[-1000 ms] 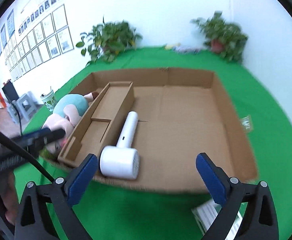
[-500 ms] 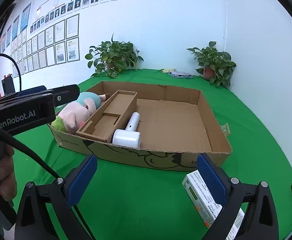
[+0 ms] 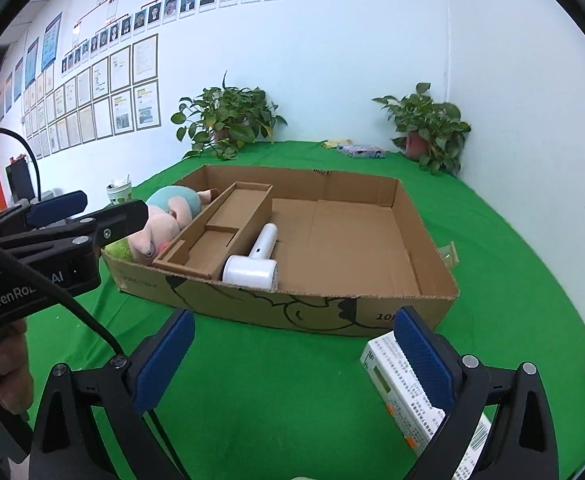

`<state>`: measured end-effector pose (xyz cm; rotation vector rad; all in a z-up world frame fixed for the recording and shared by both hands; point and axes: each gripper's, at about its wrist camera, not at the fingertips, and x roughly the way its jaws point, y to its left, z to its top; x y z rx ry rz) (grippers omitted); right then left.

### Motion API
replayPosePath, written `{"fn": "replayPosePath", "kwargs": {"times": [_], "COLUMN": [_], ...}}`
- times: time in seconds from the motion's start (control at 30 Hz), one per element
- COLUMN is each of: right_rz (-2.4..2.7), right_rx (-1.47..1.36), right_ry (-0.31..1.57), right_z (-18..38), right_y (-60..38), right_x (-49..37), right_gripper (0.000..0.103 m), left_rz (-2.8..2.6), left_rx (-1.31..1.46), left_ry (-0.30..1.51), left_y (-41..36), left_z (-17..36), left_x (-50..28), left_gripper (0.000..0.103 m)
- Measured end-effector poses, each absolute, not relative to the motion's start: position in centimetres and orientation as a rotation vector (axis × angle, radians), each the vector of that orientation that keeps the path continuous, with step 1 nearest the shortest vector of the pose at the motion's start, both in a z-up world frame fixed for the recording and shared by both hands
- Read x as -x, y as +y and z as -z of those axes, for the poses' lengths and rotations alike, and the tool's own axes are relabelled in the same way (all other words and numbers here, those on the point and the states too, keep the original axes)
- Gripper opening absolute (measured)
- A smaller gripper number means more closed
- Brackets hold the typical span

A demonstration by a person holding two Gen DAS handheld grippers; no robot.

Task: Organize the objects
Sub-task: 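Reach the left tool to the white plastic case on the table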

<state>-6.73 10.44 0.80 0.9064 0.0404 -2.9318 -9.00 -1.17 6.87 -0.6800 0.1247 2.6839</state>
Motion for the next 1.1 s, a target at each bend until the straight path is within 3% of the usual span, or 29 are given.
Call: {"fn": "replayPosePath", "kwargs": {"times": [0.27,0.6,0.7,0.8,0.93,1.1], "right_rz": [2.718,2.671,2.635,2.593,2.542,2.567], "right_rx": [-1.034,-1.392,-1.365,-1.327,-1.240,-1.183], "right_ry": [-0.030,-0.115,-0.157,-0.123,-0.073,0.119], "right_z": [2.3,9.1,9.3,9.4,8.3,7.8], "right_y": [14.0,18.9,17.4,14.7,12.5,12.1], "right_x": [2.3,-2.0,-2.6,-2.9,-3.7,-3.9], "right_gripper": [0.100,0.101,0.100,0.102,0.101,0.101], "left_rz": [-2.440,-2.096,-2.051,-2.044,-2.077,-2.065], "left_rx": [0.894,1.146,1.181,1.190,1.171,1.182], "left_ry": [0.071,-0.066,-0.090,-0.130,-0.150,-0.172], "left_y": [-1.1,0.6,0.8,-0.1,-2.0,-3.1], "left_z": [-3.5,2.2,3.0,2.8,1.9,2.0], "left_x": [9.3,9.1,9.3,9.8,9.9,10.4], "left_gripper": [0.081,0.081,0.064,0.058,0.058,0.058]}}
